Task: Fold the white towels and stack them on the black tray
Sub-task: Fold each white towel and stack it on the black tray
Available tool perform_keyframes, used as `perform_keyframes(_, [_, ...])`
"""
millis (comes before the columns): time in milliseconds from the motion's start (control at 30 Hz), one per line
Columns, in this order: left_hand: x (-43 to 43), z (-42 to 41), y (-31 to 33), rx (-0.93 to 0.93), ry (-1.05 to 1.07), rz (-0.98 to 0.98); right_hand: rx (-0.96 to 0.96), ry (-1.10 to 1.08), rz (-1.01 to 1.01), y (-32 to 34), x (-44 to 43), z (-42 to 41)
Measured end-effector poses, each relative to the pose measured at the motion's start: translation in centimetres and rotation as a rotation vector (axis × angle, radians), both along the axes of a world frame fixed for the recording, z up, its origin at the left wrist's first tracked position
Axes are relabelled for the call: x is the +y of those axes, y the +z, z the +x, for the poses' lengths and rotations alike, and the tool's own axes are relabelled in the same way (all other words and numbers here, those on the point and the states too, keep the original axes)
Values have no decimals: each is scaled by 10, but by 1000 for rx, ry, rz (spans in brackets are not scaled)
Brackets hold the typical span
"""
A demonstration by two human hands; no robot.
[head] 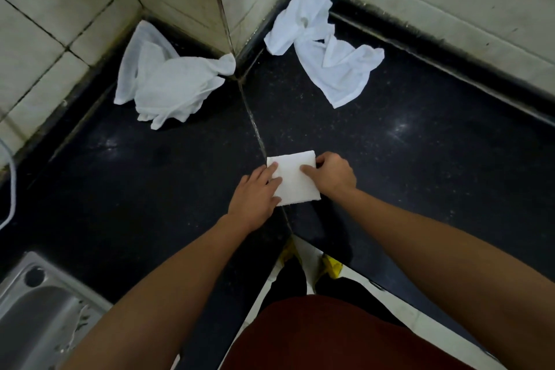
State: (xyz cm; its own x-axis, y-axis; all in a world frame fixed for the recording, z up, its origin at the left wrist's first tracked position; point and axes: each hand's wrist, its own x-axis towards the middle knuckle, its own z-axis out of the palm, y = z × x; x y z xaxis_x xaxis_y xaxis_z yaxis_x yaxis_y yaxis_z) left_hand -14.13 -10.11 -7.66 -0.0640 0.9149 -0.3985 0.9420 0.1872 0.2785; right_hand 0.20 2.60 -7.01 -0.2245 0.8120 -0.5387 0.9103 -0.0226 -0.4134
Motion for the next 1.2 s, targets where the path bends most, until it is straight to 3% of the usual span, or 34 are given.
perform_keyframes(133, [5, -7, 1, -81, 71, 56, 161, -160, -140, 2, 11, -15])
perform_keyframes(233, [21, -13, 7, -177, 245, 157, 260, -109, -189, 4, 15, -12])
perform_keyframes(400, [57, -16, 20, -233, 224, -45, 344, 94, -149, 23, 13, 15])
perform_keyframes(567, [68, 8, 36, -232, 109, -42, 247, 250, 11, 47, 9, 58])
perform_keyframes(800, [75, 92, 68, -229, -83, 86, -59, 337, 245, 81, -8, 147])
perform_keyframes(967, [75, 186, 91, -302, -201, 115, -116, 191, 350, 101, -43, 245])
perform_keyframes(1200, [32, 375, 114, -465, -378, 130, -63, -191, 390, 123, -136, 424])
